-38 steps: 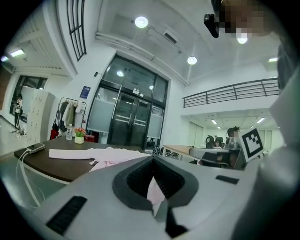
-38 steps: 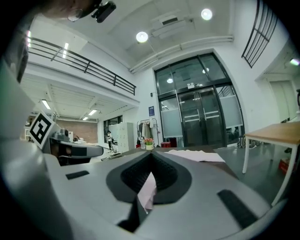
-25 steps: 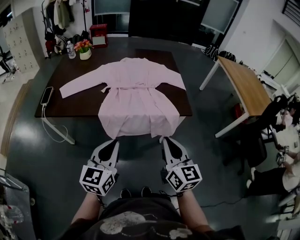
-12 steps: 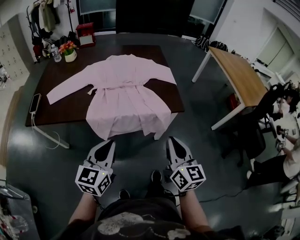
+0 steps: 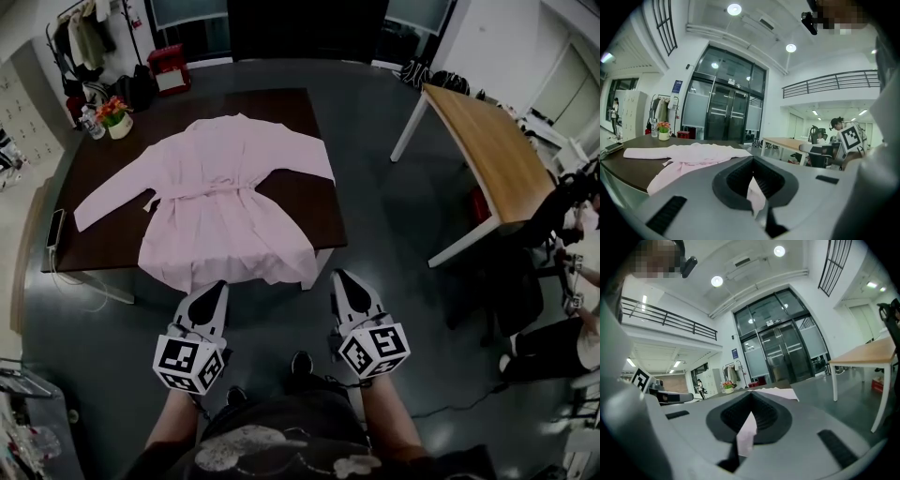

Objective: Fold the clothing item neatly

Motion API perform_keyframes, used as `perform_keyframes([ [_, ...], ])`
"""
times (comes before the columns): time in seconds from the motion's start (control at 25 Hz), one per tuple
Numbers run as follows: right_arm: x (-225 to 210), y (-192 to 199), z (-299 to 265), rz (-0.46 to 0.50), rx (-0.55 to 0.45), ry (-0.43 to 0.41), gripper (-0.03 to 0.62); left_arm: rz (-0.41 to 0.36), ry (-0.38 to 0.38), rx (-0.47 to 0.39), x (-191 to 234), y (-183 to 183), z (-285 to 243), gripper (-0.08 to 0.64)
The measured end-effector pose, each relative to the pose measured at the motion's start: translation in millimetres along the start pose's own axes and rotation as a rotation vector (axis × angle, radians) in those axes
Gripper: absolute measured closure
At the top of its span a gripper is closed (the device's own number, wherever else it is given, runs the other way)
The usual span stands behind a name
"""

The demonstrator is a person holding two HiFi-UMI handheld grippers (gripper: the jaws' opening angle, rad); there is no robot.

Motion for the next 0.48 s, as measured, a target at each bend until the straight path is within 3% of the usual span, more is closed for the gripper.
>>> perform_keyframes([
  [0.2, -50, -11, -22, -0.042, -0.001, -0.031, 0.601, 0.021, -0.064, 0.011, -17, -3, -38, 0.551],
  [0.48, -79, -9, -51, -0.056, 0.013, -0.058, 0.601, 0.028, -0.124, 0.077, -22, 10, -68, 0.551],
])
Point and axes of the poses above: the fingertips, and each gripper's own axes: z backward along the fingers, x to its left, y out of its underside, the point moved 3 cm from there along z, backward along the fingers, and after that the axes turned 1 degree about y, right-handed, at the moved point
